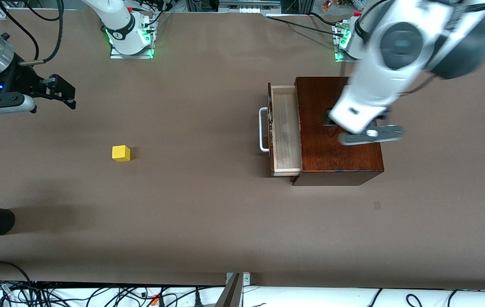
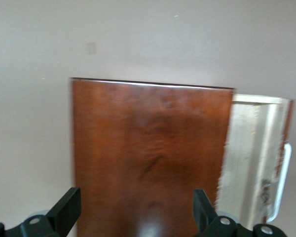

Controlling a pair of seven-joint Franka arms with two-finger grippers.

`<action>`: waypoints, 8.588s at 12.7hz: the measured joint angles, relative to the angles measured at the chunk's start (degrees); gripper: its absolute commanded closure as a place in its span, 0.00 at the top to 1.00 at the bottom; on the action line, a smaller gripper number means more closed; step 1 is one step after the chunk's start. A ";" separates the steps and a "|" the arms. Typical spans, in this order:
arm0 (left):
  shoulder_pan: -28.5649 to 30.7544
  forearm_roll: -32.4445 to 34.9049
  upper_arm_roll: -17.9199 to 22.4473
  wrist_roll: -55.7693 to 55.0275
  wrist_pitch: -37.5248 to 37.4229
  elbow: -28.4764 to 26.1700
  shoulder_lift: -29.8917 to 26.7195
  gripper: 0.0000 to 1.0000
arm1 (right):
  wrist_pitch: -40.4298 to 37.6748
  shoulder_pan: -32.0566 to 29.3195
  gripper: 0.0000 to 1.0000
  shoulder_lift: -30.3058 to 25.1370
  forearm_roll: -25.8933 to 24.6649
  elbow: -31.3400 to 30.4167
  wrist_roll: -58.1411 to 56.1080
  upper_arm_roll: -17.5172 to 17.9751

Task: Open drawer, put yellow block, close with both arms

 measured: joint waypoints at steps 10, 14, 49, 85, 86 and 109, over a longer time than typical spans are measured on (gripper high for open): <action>-1.54 -6.75 22.50 25.97 9.23 -13.48 -15.86 1.00 | 0.51 0.24 1.00 9.50 -1.16 -0.57 -0.06 0.01; -1.55 -6.75 22.77 25.99 7.76 -16.84 -18.66 1.00 | 6.32 0.08 1.00 17.32 -1.37 -1.27 -1.49 -0.30; -1.63 -6.75 22.61 26.00 5.83 -16.82 -18.84 1.00 | 53.57 -0.51 0.19 19.14 0.30 -37.97 -1.50 -3.28; -1.63 -6.75 22.61 26.00 5.80 -16.81 -18.85 1.00 | 18.76 43.75 0.20 39.37 -12.52 24.78 -11.28 9.35; -1.64 -6.75 22.61 26.00 5.80 -16.81 -18.85 1.00 | 19.51 43.77 0.20 40.22 -12.63 24.79 -12.78 9.33; -1.64 -6.75 22.61 26.00 5.76 -16.81 -18.85 1.00 | 22.98 43.40 1.00 44.64 -15.27 25.24 -24.35 7.79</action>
